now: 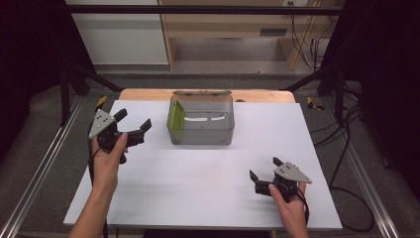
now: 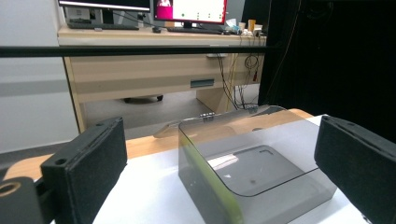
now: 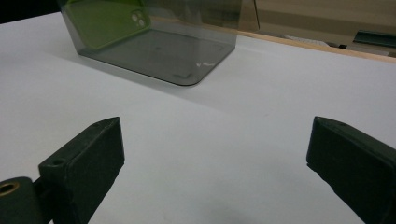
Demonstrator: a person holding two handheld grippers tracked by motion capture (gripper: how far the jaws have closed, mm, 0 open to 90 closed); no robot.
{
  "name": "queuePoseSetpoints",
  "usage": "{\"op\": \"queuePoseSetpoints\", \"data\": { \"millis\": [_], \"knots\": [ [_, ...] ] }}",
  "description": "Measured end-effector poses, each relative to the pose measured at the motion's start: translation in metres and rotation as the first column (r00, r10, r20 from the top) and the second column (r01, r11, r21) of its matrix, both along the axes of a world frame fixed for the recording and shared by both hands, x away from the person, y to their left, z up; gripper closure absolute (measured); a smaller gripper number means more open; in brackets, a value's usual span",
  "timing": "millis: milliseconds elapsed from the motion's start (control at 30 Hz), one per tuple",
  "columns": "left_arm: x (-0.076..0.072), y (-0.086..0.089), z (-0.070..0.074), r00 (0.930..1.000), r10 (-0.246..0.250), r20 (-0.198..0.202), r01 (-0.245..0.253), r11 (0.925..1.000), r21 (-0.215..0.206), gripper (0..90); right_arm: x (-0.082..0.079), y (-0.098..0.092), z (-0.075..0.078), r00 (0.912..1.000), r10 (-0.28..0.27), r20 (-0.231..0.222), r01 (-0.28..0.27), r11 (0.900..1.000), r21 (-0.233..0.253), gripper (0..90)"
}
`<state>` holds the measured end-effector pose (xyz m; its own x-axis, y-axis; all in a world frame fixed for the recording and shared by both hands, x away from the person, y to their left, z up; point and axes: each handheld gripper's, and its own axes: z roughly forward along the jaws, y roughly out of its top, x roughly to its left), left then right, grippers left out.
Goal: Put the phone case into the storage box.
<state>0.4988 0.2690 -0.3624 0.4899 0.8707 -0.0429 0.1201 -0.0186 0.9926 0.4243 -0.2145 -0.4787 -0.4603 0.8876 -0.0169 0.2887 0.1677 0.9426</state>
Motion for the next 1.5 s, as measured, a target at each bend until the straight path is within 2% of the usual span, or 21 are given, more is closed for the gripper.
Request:
{"op": "queuePoseSetpoints", "data": {
  "millis": [133,300,533,767,1500],
  "knots": [
    [-0.005,0.005,0.001,1.0000,0.008,0.005,-0.008,0.9999,-0.009,2.2,0.000,-0.001,0.000,1.0000,-0.003,0.001,0.003,1.000,-0.005,4.5],
    [-0.010,0.010,0.002,0.9998,0.009,0.015,-0.009,1.0000,-0.001,2.2,0.000,-0.001,0.000,1.0000,-0.004,-0.001,0.004,1.000,-0.007,4.5],
    [-0.018,0.017,-0.001,0.9997,0.012,0.023,-0.013,0.9998,0.013,2.1,0.000,-0.001,0.000,1.0000,-0.006,-0.004,0.006,1.000,-0.007,4.5],
    [-0.026,0.020,-0.004,0.9994,0.016,0.032,-0.016,0.9999,0.007,2.1,0.000,-0.001,-0.001,1.0000,-0.003,-0.003,0.003,1.000,-0.010,4.5],
    [-0.048,0.036,-0.027,0.9988,0.031,0.038,-0.032,0.9994,0.017,2.1,0.000,-0.002,-0.001,1.0000,0.004,0.003,-0.004,1.000,-0.021,4.5]
  ]
}}
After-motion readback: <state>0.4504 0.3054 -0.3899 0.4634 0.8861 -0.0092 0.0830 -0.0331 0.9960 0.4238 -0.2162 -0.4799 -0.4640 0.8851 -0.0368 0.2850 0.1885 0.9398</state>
